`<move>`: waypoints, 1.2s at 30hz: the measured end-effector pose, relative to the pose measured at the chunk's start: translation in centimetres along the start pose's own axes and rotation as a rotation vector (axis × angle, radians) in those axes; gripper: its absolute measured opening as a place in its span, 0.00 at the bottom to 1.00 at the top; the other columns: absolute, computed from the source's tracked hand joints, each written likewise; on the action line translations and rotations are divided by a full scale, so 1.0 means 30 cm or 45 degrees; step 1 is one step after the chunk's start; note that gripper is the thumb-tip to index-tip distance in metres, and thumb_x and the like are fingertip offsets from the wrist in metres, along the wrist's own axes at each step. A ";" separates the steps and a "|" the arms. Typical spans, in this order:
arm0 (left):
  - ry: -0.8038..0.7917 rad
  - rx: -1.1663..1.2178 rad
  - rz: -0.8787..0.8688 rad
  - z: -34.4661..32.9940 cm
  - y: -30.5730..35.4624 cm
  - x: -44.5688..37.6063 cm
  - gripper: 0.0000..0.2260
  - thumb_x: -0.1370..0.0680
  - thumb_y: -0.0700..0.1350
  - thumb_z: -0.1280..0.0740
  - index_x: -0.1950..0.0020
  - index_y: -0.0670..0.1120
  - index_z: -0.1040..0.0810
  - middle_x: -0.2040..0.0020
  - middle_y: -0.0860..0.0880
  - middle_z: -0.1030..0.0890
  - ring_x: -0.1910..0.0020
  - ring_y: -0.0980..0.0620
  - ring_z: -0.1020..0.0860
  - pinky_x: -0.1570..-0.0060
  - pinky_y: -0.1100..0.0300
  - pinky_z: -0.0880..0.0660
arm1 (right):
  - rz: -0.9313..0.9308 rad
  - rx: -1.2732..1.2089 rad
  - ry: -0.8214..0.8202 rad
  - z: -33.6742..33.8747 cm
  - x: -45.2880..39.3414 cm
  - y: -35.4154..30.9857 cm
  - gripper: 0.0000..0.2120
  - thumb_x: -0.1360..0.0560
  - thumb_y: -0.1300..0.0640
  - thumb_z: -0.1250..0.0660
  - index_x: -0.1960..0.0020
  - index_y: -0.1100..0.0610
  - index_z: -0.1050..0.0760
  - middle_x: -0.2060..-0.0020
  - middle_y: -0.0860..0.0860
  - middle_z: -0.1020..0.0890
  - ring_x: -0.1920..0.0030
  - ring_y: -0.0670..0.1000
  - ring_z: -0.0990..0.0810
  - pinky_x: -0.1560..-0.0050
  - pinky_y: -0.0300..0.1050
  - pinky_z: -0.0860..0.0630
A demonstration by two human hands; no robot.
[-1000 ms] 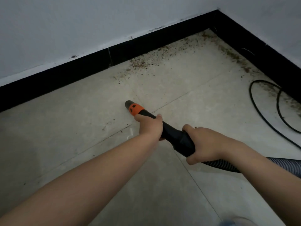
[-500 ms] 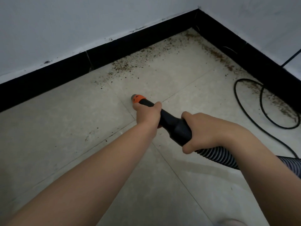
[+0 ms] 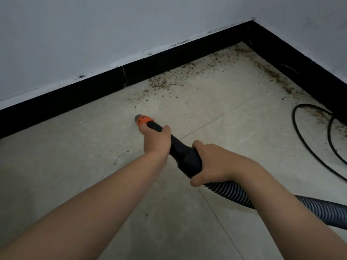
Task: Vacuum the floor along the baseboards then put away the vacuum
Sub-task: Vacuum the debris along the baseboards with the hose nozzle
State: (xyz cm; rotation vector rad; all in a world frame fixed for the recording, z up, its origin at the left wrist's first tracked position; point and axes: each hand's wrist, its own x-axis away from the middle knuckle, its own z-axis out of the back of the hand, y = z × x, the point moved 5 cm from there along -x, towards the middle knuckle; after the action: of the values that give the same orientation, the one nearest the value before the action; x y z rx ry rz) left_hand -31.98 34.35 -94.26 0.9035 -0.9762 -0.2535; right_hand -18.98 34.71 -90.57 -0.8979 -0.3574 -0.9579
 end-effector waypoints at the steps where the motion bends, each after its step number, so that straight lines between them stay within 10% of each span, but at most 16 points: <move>1: -0.008 -0.014 -0.020 0.005 0.014 -0.013 0.27 0.21 0.46 0.40 0.26 0.47 0.49 0.48 0.45 0.29 0.50 0.44 0.27 0.43 0.46 0.26 | 0.007 0.000 0.017 0.002 -0.009 -0.012 0.23 0.35 0.51 0.26 0.50 0.53 0.37 0.59 0.48 0.27 0.62 0.46 0.25 0.64 0.42 0.26; 16: -0.087 0.185 0.046 -0.188 0.170 -0.053 0.23 0.21 0.48 0.38 0.28 0.47 0.41 0.39 0.42 0.29 0.45 0.43 0.27 0.47 0.49 0.24 | -0.093 0.099 -0.001 0.279 -0.024 0.057 0.20 0.36 0.49 0.26 0.56 0.50 0.36 0.58 0.48 0.26 0.61 0.46 0.24 0.64 0.40 0.27; 28: 0.088 0.268 0.086 -0.046 0.093 -0.033 0.22 0.21 0.47 0.38 0.30 0.46 0.42 0.43 0.43 0.29 0.50 0.47 0.27 0.63 0.56 0.25 | 0.101 0.218 -0.124 0.212 -0.039 -0.026 0.22 0.34 0.48 0.27 0.52 0.52 0.38 0.60 0.47 0.30 0.64 0.44 0.28 0.69 0.38 0.31; 36: -0.024 0.222 -0.008 -0.017 0.046 -0.047 0.20 0.21 0.47 0.38 0.30 0.48 0.40 0.46 0.45 0.27 0.55 0.50 0.25 0.56 0.56 0.24 | 0.121 0.266 -0.036 0.110 -0.049 -0.038 0.24 0.35 0.46 0.27 0.53 0.52 0.40 0.61 0.46 0.30 0.64 0.44 0.29 0.69 0.39 0.32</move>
State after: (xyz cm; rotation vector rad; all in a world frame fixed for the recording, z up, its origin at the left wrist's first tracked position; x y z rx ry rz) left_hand -32.65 36.29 -94.19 1.0646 -1.0245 -0.1847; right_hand -20.37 37.83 -88.95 -0.7318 -0.4272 -0.8046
